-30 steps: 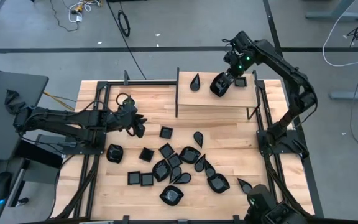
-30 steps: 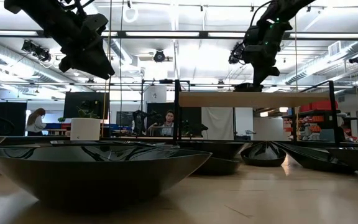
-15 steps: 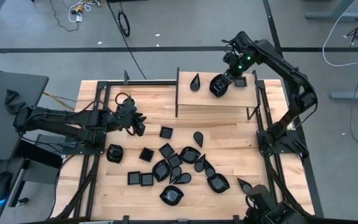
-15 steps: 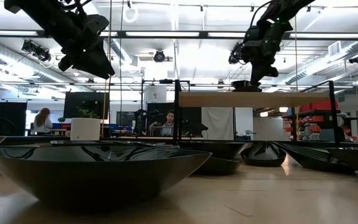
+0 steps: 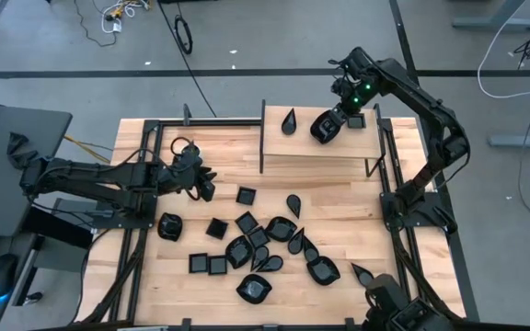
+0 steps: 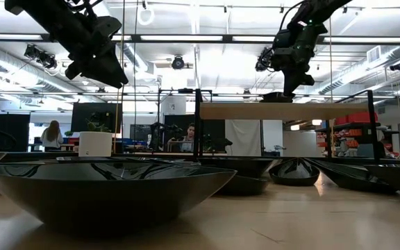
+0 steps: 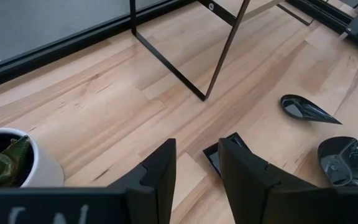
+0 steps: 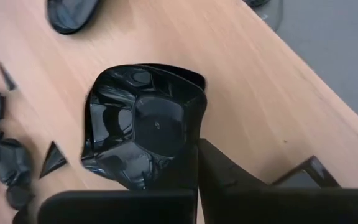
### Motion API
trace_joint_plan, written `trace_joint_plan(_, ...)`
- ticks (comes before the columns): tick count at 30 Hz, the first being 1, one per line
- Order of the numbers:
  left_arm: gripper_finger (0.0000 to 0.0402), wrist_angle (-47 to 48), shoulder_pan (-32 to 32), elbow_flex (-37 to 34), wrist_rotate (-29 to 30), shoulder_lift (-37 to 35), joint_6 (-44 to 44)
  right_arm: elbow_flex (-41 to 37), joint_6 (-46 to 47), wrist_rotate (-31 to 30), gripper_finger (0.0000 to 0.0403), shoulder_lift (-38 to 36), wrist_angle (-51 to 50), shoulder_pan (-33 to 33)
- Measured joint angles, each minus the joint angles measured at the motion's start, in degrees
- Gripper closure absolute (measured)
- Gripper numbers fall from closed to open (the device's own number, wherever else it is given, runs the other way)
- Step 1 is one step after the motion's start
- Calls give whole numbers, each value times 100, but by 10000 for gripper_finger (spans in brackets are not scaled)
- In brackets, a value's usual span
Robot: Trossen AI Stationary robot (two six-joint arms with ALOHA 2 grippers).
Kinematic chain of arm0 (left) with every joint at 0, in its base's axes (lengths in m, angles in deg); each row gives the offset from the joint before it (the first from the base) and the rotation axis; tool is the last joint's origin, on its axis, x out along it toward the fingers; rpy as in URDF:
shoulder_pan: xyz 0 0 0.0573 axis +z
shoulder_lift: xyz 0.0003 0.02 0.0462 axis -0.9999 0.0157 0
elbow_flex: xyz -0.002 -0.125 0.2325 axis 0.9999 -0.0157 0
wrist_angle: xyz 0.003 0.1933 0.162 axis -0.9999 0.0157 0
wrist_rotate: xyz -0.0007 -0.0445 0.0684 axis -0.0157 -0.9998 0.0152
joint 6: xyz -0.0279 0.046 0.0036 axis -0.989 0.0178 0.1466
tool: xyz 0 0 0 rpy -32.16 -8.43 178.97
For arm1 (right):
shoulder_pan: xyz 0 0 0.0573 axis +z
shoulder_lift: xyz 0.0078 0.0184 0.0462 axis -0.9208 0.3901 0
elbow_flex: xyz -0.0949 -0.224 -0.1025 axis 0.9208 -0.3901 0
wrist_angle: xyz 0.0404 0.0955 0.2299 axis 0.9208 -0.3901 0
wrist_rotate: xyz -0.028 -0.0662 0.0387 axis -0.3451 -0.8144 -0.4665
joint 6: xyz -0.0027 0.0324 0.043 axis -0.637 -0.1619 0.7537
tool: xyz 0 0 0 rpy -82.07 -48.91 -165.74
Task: Pick & Place Mini shaped plates
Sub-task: Stack the leaf-shaped plate on top of the leaf-shaped plate on the shelf
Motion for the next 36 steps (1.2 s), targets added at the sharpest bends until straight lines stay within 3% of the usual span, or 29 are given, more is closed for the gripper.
trace_joint_plan(26, 276, -7, -1, -2, -226, 0, -190, -4, 346, -6, 305, -79, 393, -37)
trace_joint_plan(31, 276, -6, -2, -2, -399, 0, -199, -4, 662, -13, 324, -208, 470, -74)
trace_joint_plan(36, 276, -7, -2, -2, -398, 0, -170, -4, 718, -61, 389, -84, 501, -83)
